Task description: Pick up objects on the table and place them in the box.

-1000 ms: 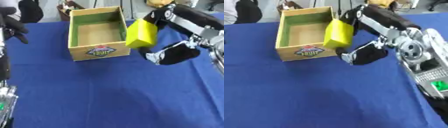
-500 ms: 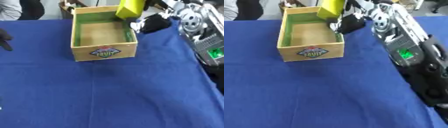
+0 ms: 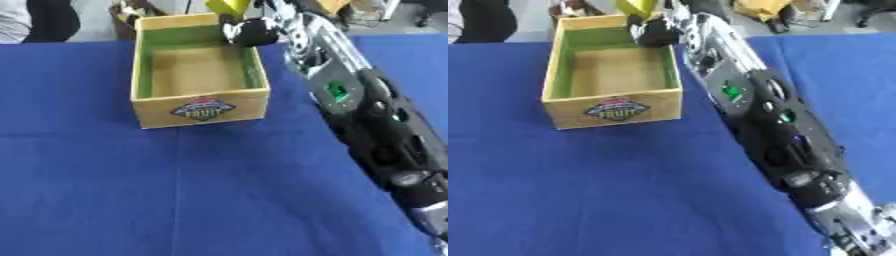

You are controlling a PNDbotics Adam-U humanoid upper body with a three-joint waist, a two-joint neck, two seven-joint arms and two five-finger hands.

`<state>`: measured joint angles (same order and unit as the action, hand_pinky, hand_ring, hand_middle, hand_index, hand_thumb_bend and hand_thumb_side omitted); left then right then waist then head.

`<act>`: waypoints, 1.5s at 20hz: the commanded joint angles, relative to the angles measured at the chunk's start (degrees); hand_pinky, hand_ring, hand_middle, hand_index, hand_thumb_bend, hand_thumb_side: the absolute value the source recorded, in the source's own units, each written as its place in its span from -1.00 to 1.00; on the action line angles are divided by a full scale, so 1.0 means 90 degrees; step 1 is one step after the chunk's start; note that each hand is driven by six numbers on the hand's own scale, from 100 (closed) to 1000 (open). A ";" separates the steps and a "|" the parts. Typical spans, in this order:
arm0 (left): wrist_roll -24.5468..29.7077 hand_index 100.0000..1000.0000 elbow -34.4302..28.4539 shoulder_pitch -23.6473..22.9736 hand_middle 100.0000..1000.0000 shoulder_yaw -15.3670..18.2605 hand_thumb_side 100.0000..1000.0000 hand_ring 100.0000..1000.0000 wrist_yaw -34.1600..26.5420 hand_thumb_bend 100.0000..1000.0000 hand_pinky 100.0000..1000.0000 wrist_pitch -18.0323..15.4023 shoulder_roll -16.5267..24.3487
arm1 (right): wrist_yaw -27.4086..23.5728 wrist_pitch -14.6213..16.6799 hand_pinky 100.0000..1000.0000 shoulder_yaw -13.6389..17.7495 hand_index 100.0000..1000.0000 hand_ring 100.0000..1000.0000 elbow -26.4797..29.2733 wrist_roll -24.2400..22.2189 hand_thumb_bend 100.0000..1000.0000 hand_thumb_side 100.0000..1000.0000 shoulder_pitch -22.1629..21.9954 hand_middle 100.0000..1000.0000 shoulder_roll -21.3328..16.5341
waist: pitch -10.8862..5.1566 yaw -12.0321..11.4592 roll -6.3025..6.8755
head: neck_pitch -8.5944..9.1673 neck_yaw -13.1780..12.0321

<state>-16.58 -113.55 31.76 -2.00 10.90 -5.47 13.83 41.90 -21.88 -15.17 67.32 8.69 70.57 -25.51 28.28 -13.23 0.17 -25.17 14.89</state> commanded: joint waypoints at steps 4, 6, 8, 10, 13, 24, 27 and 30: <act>0.0075 0.32 -0.0115 0.0176 -0.25 -0.0062 0.69 -0.21 -0.0054 -1.00 -0.54 -0.0030 -0.0008 | 0.0417 0.0317 0.33 0.0155 -0.56 0.12 -0.0988 0.0798 -1.00 -0.87 0.0217 -0.71 0.0063 | -0.0055 -0.0199 -0.0038 | 0.0257 0.0239; 0.0072 0.32 -0.0115 0.0188 -0.25 -0.0060 0.69 -0.21 -0.0059 -1.00 -0.54 -0.0024 -0.0018 | 0.0507 0.0405 0.34 0.0166 -0.56 0.13 -0.1118 0.0838 -1.00 -0.87 0.0223 -0.71 0.0082 | -0.0032 -0.0220 -0.0054 | 0.0280 0.0245; 0.0073 0.32 -0.0115 0.0191 -0.26 -0.0061 0.69 -0.21 -0.0056 -1.00 -0.54 -0.0022 -0.0014 | 0.0606 0.0483 0.34 0.0147 -0.52 0.17 -0.1170 0.0831 -1.00 -0.88 0.0226 -0.66 0.0087 | -0.0018 -0.0216 -0.0068 | 0.0303 0.0253; 0.0073 0.32 -0.0115 0.0185 -0.26 -0.0060 0.69 -0.21 -0.0054 -1.00 -0.54 -0.0013 -0.0012 | 0.0708 0.0578 0.43 0.0102 0.03 0.40 -0.1168 0.0718 -1.00 -0.80 0.0227 -0.16 0.0088 | -0.0012 -0.0204 -0.0075 | 0.0309 0.0242; 0.0078 0.32 -0.0115 0.0177 -0.26 -0.0063 0.68 -0.21 -0.0047 -1.00 -0.54 -0.0007 -0.0009 | 0.0933 0.0804 0.52 0.0030 0.60 0.58 -0.1043 0.0326 -1.00 -0.26 0.0258 0.40 0.0068 | -0.0018 -0.0179 -0.0081 | 0.0300 0.0210; 0.0094 0.32 -0.0115 0.0117 -0.26 -0.0057 0.68 -0.21 -0.0036 -1.00 -0.54 0.0024 0.0002 | 0.1120 0.1059 0.57 -0.0061 0.79 0.66 -0.0109 0.0056 -0.43 0.38 0.0323 0.53 -0.0009 | -0.0106 -0.0097 -0.0067 | 0.0247 0.0139; 0.0095 0.32 -0.0115 0.0089 -0.26 -0.0050 0.68 -0.21 -0.0036 -1.00 -0.54 0.0030 0.0006 | 0.0972 0.1041 0.55 -0.0059 0.75 0.64 0.0139 0.0026 -0.51 0.30 0.0288 0.48 -0.0043 | -0.0143 -0.0057 -0.0057 | 0.0230 0.0124; 0.0069 0.32 -0.0115 0.0034 -0.25 -0.0020 0.67 -0.21 -0.0025 -1.00 -0.54 0.0050 0.0019 | 0.0497 0.0936 0.53 -0.0056 0.70 0.61 0.0880 0.0183 -0.81 0.36 0.0131 0.44 -0.0211 | -0.0209 0.0053 -0.0046 | 0.0181 0.0002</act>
<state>-15.88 -113.55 31.71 -2.47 10.44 -5.17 13.06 47.93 -13.19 -15.94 71.97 9.80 70.74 -25.61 28.22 -12.53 -0.47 -23.57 15.33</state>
